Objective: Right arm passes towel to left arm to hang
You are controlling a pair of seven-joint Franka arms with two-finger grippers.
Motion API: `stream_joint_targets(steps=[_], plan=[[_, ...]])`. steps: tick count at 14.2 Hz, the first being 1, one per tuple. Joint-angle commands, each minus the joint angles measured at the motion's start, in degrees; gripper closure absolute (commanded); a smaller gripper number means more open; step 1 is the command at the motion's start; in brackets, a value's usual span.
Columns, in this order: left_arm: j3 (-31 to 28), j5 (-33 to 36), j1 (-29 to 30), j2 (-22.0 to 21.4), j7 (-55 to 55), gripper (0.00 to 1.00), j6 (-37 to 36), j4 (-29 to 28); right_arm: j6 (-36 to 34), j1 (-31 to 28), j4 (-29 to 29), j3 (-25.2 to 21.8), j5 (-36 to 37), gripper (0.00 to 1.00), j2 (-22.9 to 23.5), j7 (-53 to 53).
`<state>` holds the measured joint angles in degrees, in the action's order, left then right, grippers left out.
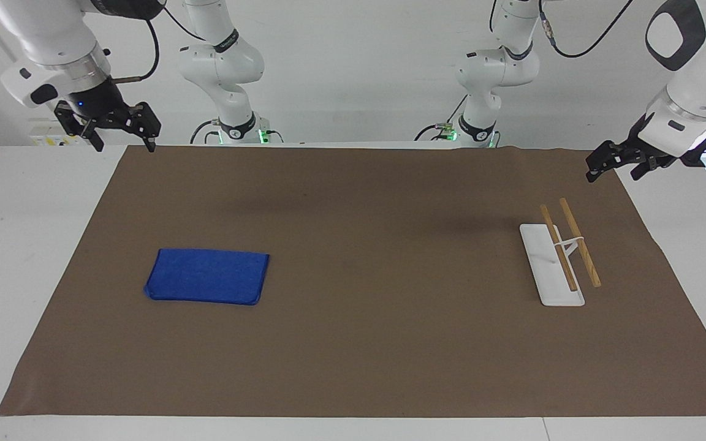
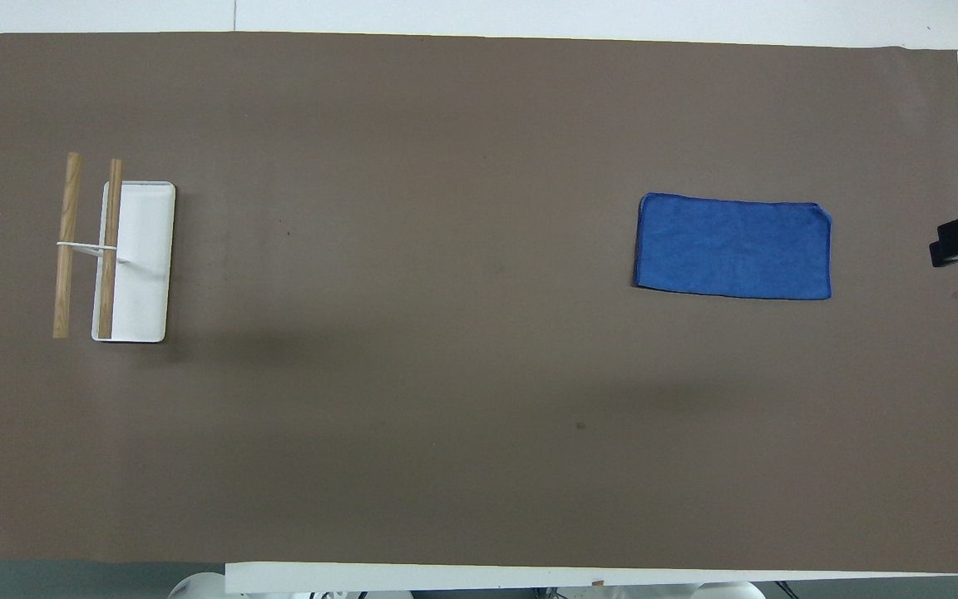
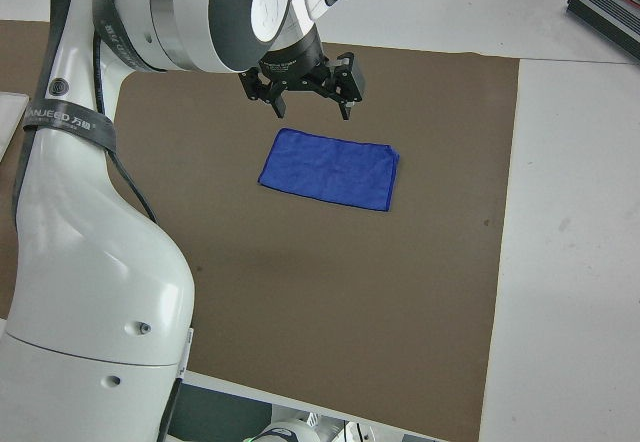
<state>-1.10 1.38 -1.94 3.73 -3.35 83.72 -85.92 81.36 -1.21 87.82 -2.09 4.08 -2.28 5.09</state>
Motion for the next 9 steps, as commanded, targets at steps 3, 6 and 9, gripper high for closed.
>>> stream_joint_targets(steps=[3,6,9], plan=[[-0.13,1.17,-0.17,-1.27,-0.26,0.00,-0.05,-1.45,0.11,-0.55,0.24,0.24,0.15,0.00,-0.01,1.41],[-0.13,1.17,-0.17,-1.27,-0.26,0.00,-0.05,-1.45,-0.15,-0.63,0.60,0.16,-0.12,0.00,-0.27,1.33],[-0.13,1.17,-0.17,-1.27,-0.26,0.00,0.03,-1.45,0.11,-0.81,0.86,0.07,-0.21,0.00,-0.45,1.58]])
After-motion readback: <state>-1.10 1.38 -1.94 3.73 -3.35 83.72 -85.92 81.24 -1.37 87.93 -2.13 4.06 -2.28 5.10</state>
